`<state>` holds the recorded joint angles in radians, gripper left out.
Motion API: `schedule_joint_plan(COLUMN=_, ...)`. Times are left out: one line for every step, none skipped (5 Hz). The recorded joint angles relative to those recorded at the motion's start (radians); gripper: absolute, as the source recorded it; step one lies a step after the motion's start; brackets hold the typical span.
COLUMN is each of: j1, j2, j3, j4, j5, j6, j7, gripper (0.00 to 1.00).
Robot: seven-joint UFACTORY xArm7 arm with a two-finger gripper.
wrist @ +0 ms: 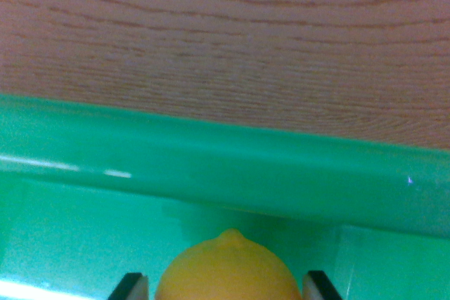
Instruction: Pick fruit
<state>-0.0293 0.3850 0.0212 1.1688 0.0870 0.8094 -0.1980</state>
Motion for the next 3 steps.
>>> schedule_joint_plan(j1=0.0, j2=0.0, j3=0.0, j4=0.0, j5=0.0, j6=0.0, j7=0.0, gripper=1.0)
schedule_joint_plan(j1=-0.0001, j2=-0.014, j3=0.0, j4=0.021, j5=-0.0012, j6=0.035, j7=0.002, gripper=1.0)
schedule_joint_plan(j1=-0.0001, j2=-0.014, j3=0.0, j4=0.021, j5=-0.0012, j6=0.035, j7=0.002, gripper=1.0)
